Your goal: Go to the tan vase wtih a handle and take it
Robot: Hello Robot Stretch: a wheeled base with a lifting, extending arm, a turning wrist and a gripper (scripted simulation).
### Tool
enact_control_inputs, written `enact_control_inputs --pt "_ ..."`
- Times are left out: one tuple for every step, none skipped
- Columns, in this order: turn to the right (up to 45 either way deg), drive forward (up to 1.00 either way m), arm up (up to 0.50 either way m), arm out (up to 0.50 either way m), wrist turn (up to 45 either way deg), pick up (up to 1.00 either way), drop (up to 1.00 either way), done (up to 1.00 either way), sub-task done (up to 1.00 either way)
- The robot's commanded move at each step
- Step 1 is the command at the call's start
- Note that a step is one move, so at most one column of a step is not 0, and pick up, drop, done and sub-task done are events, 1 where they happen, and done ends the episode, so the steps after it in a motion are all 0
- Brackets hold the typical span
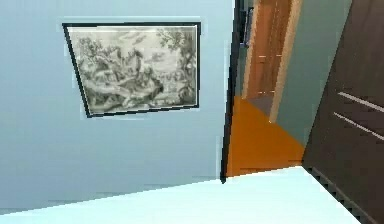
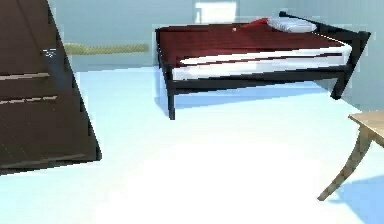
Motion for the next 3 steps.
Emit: enact_control_inputs --pt "39.0 0.00 0.00 0.00 0.0 0.00 0.00 0.00 0.00" --pt "0.0 1.00 0.00 0.00 0.0 0.00 0.00 0.00 0.00" --pt "0.0 0.50 0.00 0.00 0.0 0.00 0.00 0.00 0.00"
